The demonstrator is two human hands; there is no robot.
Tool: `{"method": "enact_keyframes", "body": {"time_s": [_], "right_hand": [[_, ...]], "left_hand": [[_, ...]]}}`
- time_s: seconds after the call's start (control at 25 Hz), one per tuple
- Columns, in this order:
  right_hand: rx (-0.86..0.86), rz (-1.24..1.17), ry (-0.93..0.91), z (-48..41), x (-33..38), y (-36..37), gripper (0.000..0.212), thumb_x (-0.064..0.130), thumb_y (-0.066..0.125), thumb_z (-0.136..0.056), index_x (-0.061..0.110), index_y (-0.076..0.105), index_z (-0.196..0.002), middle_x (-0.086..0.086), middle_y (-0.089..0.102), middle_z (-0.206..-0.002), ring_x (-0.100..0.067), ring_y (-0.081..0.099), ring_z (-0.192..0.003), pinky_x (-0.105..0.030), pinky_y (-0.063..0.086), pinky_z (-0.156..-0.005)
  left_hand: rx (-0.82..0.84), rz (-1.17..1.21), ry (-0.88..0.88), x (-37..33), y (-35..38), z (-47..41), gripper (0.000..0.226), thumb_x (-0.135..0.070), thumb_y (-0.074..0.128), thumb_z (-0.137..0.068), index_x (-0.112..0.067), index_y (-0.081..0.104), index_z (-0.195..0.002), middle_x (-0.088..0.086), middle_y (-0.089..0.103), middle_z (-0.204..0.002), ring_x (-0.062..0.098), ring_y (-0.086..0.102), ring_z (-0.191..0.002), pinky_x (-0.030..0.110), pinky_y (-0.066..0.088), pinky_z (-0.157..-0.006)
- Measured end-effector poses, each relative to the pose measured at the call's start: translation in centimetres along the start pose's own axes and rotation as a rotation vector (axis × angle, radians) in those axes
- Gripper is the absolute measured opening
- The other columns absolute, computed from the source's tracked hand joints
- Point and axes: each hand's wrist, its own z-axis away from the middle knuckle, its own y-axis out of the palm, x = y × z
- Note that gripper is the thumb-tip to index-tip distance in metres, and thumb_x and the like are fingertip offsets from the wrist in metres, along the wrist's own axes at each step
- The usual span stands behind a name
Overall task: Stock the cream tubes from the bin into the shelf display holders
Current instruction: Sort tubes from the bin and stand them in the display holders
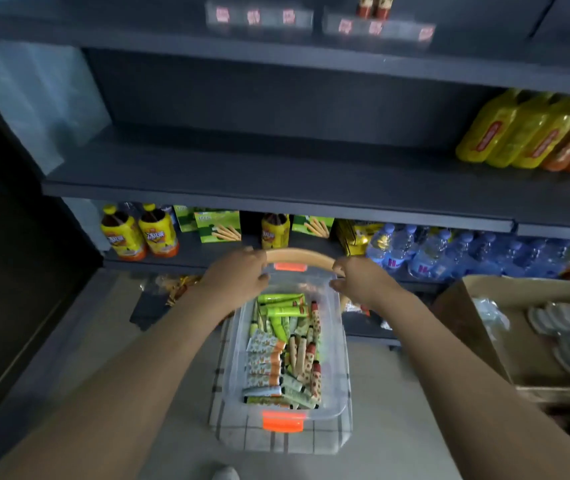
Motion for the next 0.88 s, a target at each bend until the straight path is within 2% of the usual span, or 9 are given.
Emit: {"method": "enact_keyframes", "body": {"time_s": [0.12, 0.2, 0.4, 0.56, 0.64, 0.76, 0.88], "right_hand": [[0.094, -0.055, 0.075, -1.4, 0.2, 5.7, 0.036, 0.027, 0.055, -0.091, 0.008, 0.054, -0.122, -0.014, 0.06, -0.122, -0.03, 0.055, -0.112, -0.036, 0.046, -0.092], [0.173, -0.107, 0.121, -1.8, 0.0, 9.3, 0.037, 0.026, 0.054, -0.092, 0.008, 0.053, -0.124, -0.014, 0.059, -0.125, -0.029, 0.055, -0.114, -0.036, 0.045, -0.093], [0.329, -0.201, 0.225, -3.2, -2.0, 17.8, 0.035, 0.024, 0.053, -0.091, 0.007, 0.055, -0.122, -0.014, 0.059, -0.124, -0.028, 0.055, -0.113, -0.035, 0.046, -0.091], [0.391, -0.294, 0.319, -5.3, -4.1, 23.8, 0.036, 0.022, 0.052, -0.091, 0.008, 0.053, -0.124, -0.012, 0.06, -0.122, -0.028, 0.055, -0.111, -0.029, 0.044, -0.083], [0.415, -0.35, 0.397, -6.7, -5.2, 26.7, 0.037, 0.024, 0.053, -0.091, 0.009, 0.053, -0.125, -0.011, 0.06, -0.123, -0.028, 0.056, -0.109, -0.03, 0.045, -0.083], [0.41, -0.492, 0.56, -9.1, -6.5, 30.7, 0.031, 0.024, 0.054, -0.09, 0.007, 0.058, -0.115, -0.012, 0.063, -0.108, -0.025, 0.059, -0.087, -0.028, 0.046, -0.07], [0.364, -0.583, 0.748, -11.7, -7.4, 34.1, 0.022, 0.027, 0.055, -0.089, 0.006, 0.059, -0.085, -0.008, 0.058, -0.076, -0.025, 0.055, -0.073, -0.025, 0.038, -0.054]], "left_hand": [[0.119, 0.045, 0.023, 3.0, 5.3, -1.5, 0.028, -0.028, 0.047, -0.093, -0.01, 0.055, -0.113, 0.008, 0.057, -0.118, 0.025, 0.055, -0.106, 0.038, 0.045, -0.09], [0.193, 0.097, 0.024, 4.1, 8.9, -2.1, 0.027, -0.025, 0.047, -0.094, -0.007, 0.055, -0.111, 0.01, 0.057, -0.116, 0.025, 0.055, -0.104, 0.038, 0.046, -0.088], [0.368, 0.218, -0.017, 4.2, 17.8, -3.4, 0.027, -0.021, 0.047, -0.093, -0.003, 0.056, -0.111, 0.012, 0.057, -0.113, 0.025, 0.056, -0.1, 0.039, 0.047, -0.085], [0.429, 0.355, -0.157, 4.0, 24.4, -4.8, 0.028, -0.021, 0.049, -0.093, -0.003, 0.057, -0.113, 0.012, 0.062, -0.108, 0.023, 0.06, -0.093, 0.032, 0.049, -0.077], [0.459, 0.398, -0.226, 3.9, 27.4, -5.5, 0.032, -0.022, 0.049, -0.094, -0.005, 0.054, -0.121, 0.011, 0.061, -0.114, 0.024, 0.06, -0.099, 0.027, 0.045, -0.078], [0.47, 0.446, -0.355, 3.7, 32.1, -6.8, 0.032, -0.025, 0.051, -0.093, -0.003, 0.056, -0.117, 0.011, 0.063, -0.114, 0.025, 0.06, -0.101, 0.03, 0.044, -0.079], [0.443, 0.528, -0.475, 3.3, 36.3, -7.4, 0.034, -0.026, 0.056, -0.092, 0.001, 0.058, -0.112, 0.014, 0.065, -0.112, 0.026, 0.061, -0.101, 0.032, 0.047, -0.083]]}}
